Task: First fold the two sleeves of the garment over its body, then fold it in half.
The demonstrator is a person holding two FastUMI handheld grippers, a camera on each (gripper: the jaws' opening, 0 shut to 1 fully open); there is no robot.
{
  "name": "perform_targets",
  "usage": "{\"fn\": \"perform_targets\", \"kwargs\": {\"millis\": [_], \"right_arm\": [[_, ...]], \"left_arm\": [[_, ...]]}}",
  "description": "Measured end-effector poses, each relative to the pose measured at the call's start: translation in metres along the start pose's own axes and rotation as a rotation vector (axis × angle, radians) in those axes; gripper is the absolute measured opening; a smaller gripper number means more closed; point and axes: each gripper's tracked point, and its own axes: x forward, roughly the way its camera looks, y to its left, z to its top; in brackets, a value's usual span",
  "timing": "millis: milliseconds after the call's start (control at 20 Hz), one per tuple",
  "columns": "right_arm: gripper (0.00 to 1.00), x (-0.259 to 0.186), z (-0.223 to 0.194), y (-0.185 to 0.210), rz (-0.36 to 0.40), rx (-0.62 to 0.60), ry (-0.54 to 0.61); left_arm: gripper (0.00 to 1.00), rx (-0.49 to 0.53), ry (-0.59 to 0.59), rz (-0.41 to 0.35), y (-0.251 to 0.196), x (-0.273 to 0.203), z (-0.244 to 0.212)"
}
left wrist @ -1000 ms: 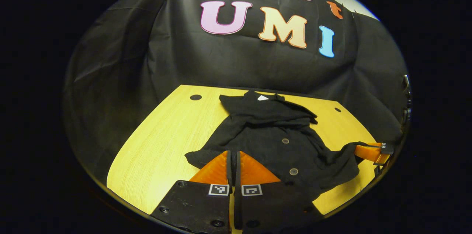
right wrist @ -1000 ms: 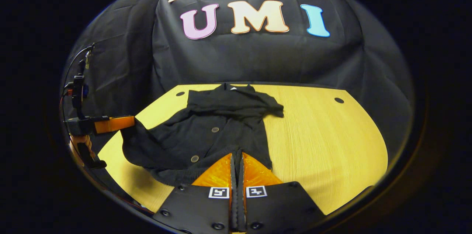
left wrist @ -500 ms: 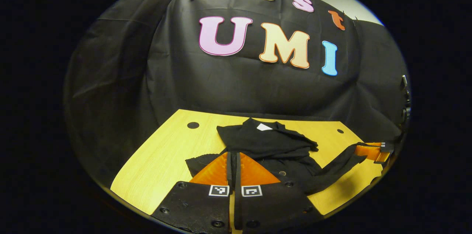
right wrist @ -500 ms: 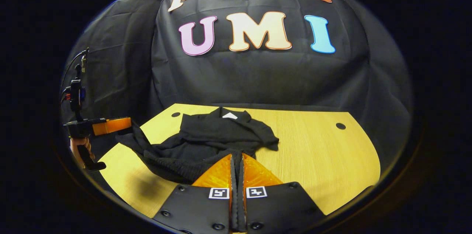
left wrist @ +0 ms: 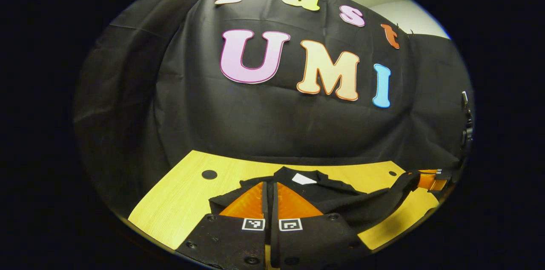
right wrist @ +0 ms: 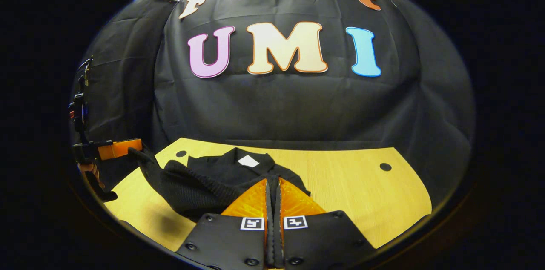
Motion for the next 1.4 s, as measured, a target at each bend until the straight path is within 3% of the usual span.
{"fn": "perform_targets", "kwargs": {"millis": [550,950,1200,1300,1400], "right_arm": [[0.02,0.097,0.042,-0.012,-0.078,-0.004,-0.010],[0.02,0.164,0.004,-0.022,-0.119,0.044,0.060],[0.02,0.187,-0.011,-0.026,-0.151,0.051,0.086],[0.06,0.194,-0.013,-0.030,-0.174,0.058,0.091],[0.18,0.196,-0.009,-0.034,-0.184,0.071,0.081]], "left_arm": [[0.00,-0.052,-0.008,0.027,0.023,0.101,0.001],[0.00,-0.042,0.040,0.058,0.033,0.152,-0.043],[0.00,0.023,0.045,0.077,0.035,0.173,-0.055],[0.04,0.045,0.024,0.087,0.035,0.177,-0.051],[0.12,0.073,-0.007,0.101,0.038,0.180,-0.042]]}}
